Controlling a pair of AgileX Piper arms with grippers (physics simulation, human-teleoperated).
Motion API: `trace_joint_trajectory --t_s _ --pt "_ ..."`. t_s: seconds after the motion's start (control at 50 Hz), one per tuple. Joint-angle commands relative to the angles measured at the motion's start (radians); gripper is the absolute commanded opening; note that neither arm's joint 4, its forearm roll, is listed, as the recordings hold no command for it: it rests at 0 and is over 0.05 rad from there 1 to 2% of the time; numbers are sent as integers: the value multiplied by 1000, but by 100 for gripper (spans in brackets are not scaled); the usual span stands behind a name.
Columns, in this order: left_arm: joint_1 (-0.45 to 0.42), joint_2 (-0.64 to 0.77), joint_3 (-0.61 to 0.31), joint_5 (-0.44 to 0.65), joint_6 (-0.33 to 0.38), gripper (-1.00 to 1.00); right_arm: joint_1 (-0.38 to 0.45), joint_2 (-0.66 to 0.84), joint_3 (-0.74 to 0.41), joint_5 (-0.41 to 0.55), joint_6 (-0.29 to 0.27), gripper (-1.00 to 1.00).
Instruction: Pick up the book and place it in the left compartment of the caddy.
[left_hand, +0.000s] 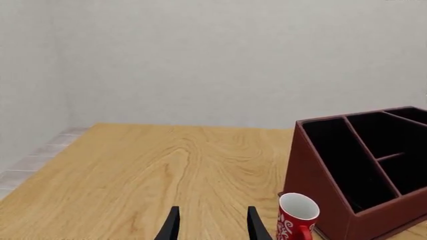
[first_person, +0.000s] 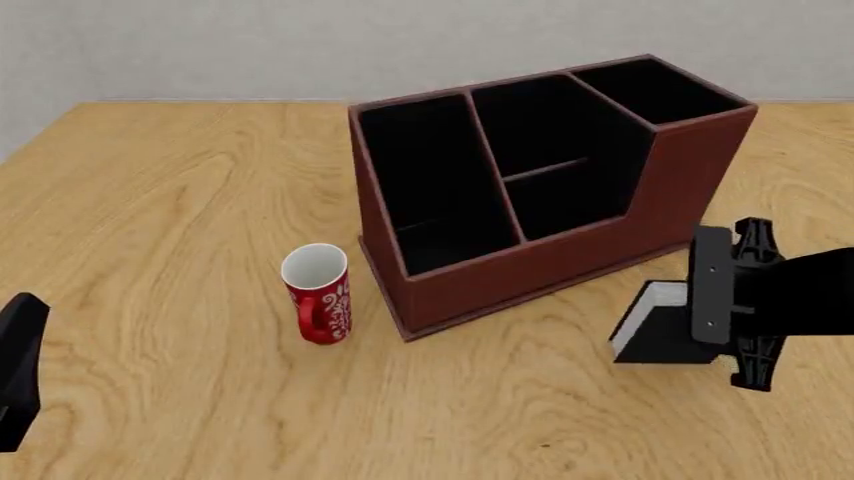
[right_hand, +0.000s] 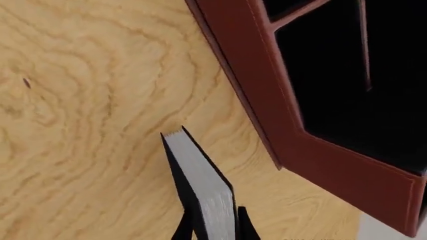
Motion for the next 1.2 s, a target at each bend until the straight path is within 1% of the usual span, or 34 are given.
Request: trace_joint_trajectory --t_s 0.02,0.06,0.16,0.38,0.42,0.44,0.46,0.48,0.52,0.54,0.56,0.58,0.6,0.62,0.64,0.66,0.68,0.72,0.74,0.76,0.78,0.82,0.84,0.88,0.9,0.92,0.94,0.96,0.98,1.02,1.06,1.12,1.18,1.2 --pt "-5 0 3 -4 -4 100 3 -119 18 79 -3 -100" --pt "-8 0 3 -5 -6 100 25 -147 -7 121 27 -100" --pt "-12 0 -2 -3 -9 100 18 -210 -18 182 18 -100" --pt "-17 0 -7 -4 -13 100 41 -331 -108 365 64 -100" --pt "-19 0 -5 -5 -16 100 59 -340 -138 394 94 -100" --pt "-21 0 -5 -6 -17 100 51 -352 -144 411 91 -100" --pt "-20 0 -5 -6 -18 100 -11 -355 -135 406 59 -100" --pt "-18 0 -5 -8 -26 100 32 -377 -149 439 76 -100" --pt "-17 0 -3 -6 -42 100 122 -362 -238 496 203 -100" --pt "-17 0 -3 -6 -42 100 122 -362 -239 496 203 -100" --pt "-15 0 -5 -2 -36 100 136 -358 -270 514 238 -100" --pt "-13 0 -6 3 -32 100 101 -346 -276 524 244 -100" --pt "-13 0 -8 4 -35 100 128 -351 -288 545 264 -100" --pt "-14 0 -11 4 -33 100 119 -363 -291 536 253 -100" --pt "-14 0 -12 6 -27 100 100 -344 -301 555 276 -100" --pt "-16 0 -17 5 -28 100 123 -350 -327 564 297 -100" --pt "-16 0 -20 6 -28 100 194 -329 -384 592 386 -100" --pt "-10 0 -22 12 -12 100 235 -323 -423 614 426 -100" --pt "-14 0 -24 10 -21 100 219 -297 -440 622 453 -100" --pt "-17 0 -27 11 -23 100 242 -280 -478 624 492 -100" --pt "-17 0 -27 11 -23 100 242 -279 -478 624 492 -100" --pt "-15 0 -29 13 -15 100 320 -246 -541 624 588 -100" --pt "-17 0 -30 14 -20 100 320 -232 -561 624 600 -100" --pt "-11 0 -31 15 -20 100 382 -202 -599 625 671 -100" --pt "-13 0 -32 16 -19 100 358 -197 -602 625 655 -100" --pt "-25 0 -31 25 0 100 414 -173 -633 625 723 -100" --pt "-25 0 -31 25 0 100 414 -173 -634 625 723 -100" --pt "-40 0 -29 47 21 100 437 -161 -657 625 750 -100" --pt "-24 0 -32 43 23 100 445 -148 -679 625 764 -100" --pt "-22 0 -35 47 42 100 464 -114 -728 625 817 -100" --pt "-51 1 -33 57 92 100 473 -80 -767 625 865 -100" --pt "-30 1 -41 63 73 100 517 -42 -830 625 920 -100" --pt "-27 1 -49 62 78 100 527 -13 -870 625 946 -100" --pt "-24 1 -55 63 68 100 545 4 -889 625 974 -100"
